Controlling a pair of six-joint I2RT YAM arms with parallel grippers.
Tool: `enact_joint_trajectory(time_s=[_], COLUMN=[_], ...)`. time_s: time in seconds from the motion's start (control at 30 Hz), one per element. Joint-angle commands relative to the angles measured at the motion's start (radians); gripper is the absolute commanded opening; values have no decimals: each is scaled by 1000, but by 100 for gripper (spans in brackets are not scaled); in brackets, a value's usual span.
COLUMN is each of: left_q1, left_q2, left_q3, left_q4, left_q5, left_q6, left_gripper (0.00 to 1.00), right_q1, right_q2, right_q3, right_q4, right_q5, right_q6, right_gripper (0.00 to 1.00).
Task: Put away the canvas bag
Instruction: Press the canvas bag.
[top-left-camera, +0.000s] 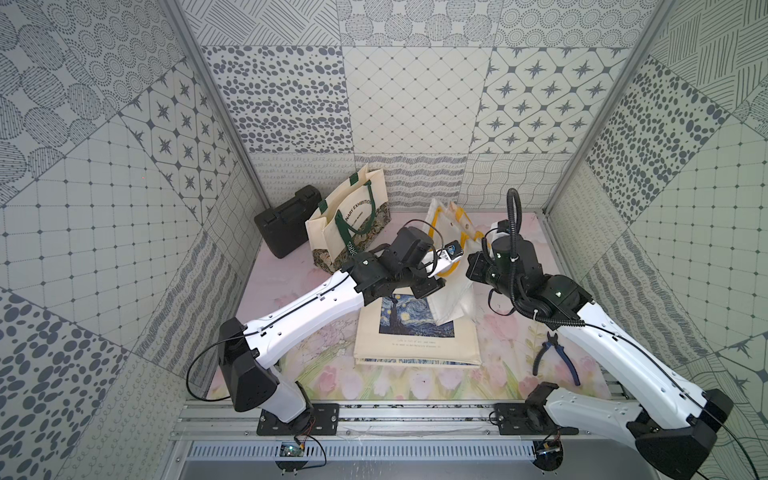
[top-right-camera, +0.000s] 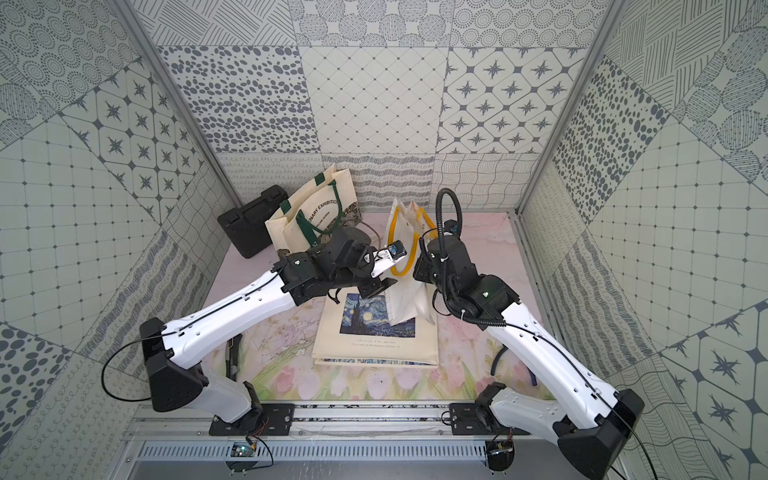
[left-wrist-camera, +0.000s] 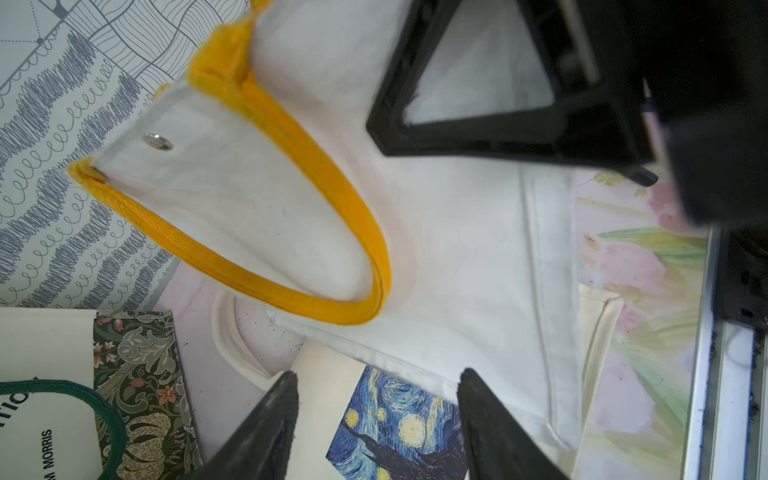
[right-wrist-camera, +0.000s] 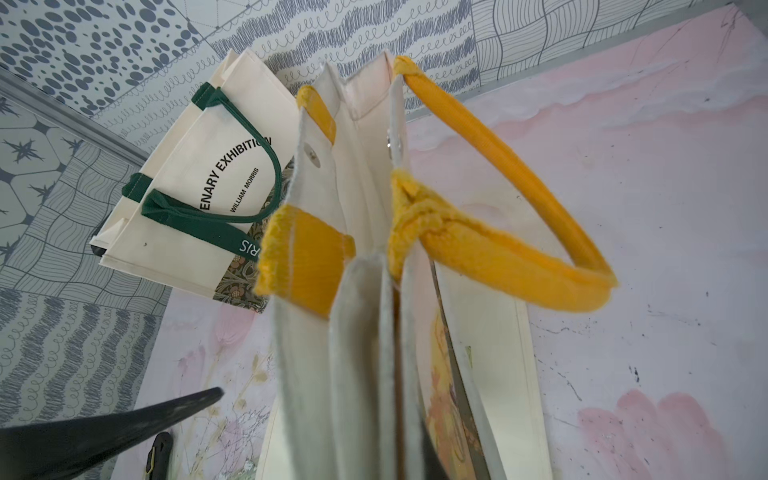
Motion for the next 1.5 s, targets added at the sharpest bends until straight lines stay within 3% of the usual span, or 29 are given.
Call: enact_joint_trajectory(time_s=[0.0,0.23,0.33,0.47,0.63,0.9,1.07,1.17,1.27,1.47], left_q1=[-64,-147,-179,-190,-192,-201,-215,-220,-223,-225], left_q2=[19,57,36,-47,-196,-297,-267,-213,-165,-128], left_q3=[-48,-108,-143,-228,-405,-526,-614,-610,-589,-527], left_q4=[213,384,429,484,611,691,925,991,1024,984], left_q5=[-293,-481,-492,-498,-527,-441,-328,-307,-335,-338], left_q6=[-114,-82,-107,-217,-300,-332,-245,-165,-138,-201], left_gripper=[67,71,71,67,66,71,78,82,94,96], right_q1=[86,127,131,123,86,29,30,35,45,55], right_q2=[42,70,85,66,55,83,118,131,134,129], right_q3=[111,111,135,124,109,127,130,130,135,138], right_q4=[33,38,7,0,8,14,23,34,38,38], right_q5=[215,204,243,307,290,185,99,61,63,77], right_q6=[56,185,205,261,297,341,425,449,441,428], right_gripper=[0,0,0,0,0,0,0,0,0,0])
